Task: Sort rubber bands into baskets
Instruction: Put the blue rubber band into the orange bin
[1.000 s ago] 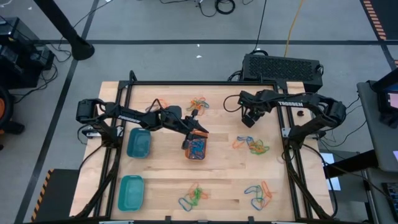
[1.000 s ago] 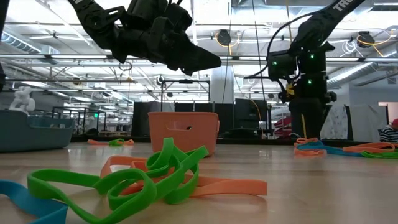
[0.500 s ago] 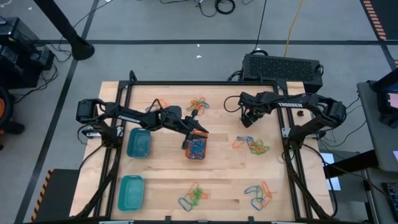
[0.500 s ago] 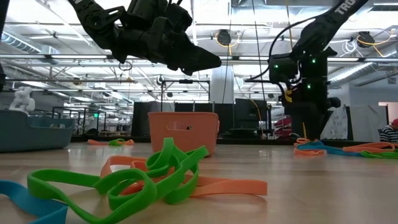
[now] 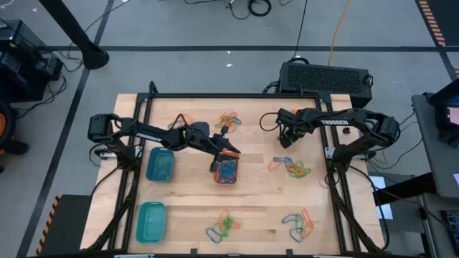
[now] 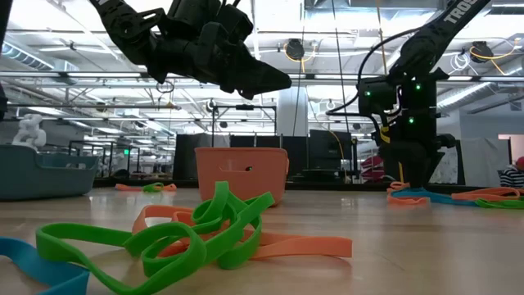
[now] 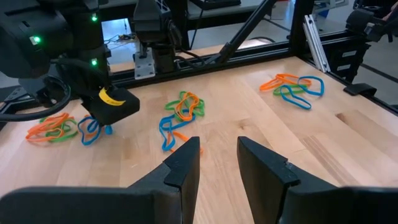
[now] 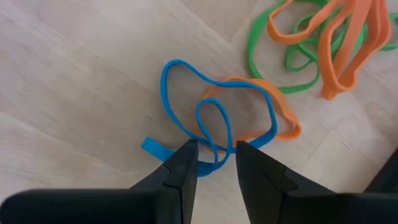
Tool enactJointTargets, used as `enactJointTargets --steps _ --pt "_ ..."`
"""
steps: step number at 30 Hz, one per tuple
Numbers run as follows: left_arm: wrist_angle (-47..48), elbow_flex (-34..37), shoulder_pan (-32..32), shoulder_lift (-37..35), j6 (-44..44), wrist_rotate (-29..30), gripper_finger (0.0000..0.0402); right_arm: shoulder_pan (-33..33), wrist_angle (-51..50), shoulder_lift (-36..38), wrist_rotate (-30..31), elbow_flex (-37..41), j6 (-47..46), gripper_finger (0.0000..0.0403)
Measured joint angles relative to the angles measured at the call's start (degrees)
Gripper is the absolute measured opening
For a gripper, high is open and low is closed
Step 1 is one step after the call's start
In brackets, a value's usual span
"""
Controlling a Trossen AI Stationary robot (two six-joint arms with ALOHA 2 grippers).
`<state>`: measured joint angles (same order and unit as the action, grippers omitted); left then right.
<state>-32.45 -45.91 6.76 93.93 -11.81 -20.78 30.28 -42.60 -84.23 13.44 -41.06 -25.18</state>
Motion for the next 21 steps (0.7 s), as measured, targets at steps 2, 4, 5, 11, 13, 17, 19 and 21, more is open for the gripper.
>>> enactJointTargets --steps 2,4,5,11,13,17,19,21 --pt "0.0 0.0 0.0 0.0 0.0 0.0 0.0116 0.0 0.0 0.0 0.0 0.0 0.2 0.0092" --pt "0.0 0.0 0.0 0.0 0.0 0.0 0.0116 0.0 0.0 0.0 -0.2 0.0 0.1 0.0077" --pt "0.0 0.0 0.0 0.0 0.0 0.0 0.0116 0.0 -0.1 0.0 -0.3 0.0 0.1 0.0067" --pt "0.0 0.0 0.0 0.0 -0.1 0.0 0.0116 0.0 0.0 0.0 -1.5 -0.2 1.5 0.0006" --pt "0.0 0.0 0.0 0.0 -0.1 0.0 0.0116 0.0 0.0 0.0 -1.5 -0.8 2.5 0.0008" --pt "0.0 0.0 0.0 0.0 -0.1 0.0 0.0116 0.0 0.3 0.1 -1.3 -3.1 5.4 0.0003" --pt "0.0 0.0 0.0 0.0 -0.1 0.0 0.0116 0.0 0.4 0.7 -1.4 -4.3 6.4 0.0003" --pt "-0.1 0.0 0.0 0.0 -0.1 -0.1 0.0116 -0.2 0.5 2.0 -1.6 -5.3 7.0 0.0002"
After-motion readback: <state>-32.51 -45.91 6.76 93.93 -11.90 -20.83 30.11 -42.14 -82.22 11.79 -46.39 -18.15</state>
